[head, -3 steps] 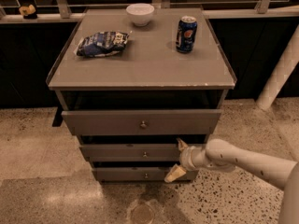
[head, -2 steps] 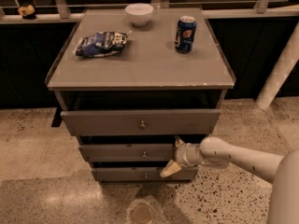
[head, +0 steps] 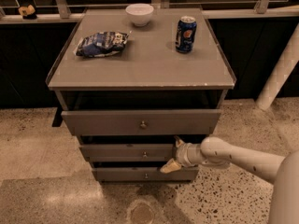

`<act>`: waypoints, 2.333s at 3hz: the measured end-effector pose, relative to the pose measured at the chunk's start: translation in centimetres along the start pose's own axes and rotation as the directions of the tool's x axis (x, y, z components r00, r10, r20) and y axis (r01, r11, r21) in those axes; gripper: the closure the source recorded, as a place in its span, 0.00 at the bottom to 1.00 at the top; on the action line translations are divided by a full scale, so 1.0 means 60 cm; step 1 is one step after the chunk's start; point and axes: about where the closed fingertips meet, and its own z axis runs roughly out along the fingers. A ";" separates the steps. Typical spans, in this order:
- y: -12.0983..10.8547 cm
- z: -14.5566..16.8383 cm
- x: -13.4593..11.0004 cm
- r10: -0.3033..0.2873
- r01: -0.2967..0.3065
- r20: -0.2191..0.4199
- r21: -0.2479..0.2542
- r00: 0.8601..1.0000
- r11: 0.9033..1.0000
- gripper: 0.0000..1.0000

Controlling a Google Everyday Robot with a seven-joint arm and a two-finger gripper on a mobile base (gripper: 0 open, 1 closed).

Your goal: Open middle drawer

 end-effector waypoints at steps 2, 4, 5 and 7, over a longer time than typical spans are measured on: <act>0.000 0.000 0.000 0.000 0.000 0.000 0.000 1.000 1.000 0.65; -0.004 -0.007 -0.009 0.000 0.000 0.000 0.000 1.000 1.000 1.00; -0.009 -0.012 -0.014 0.000 0.000 0.000 0.000 1.000 1.000 1.00; -0.013 -0.014 -0.017 0.000 0.000 0.000 0.000 1.000 1.000 1.00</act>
Offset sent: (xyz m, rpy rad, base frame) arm 0.0000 0.0000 0.0000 0.0000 0.0000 0.0000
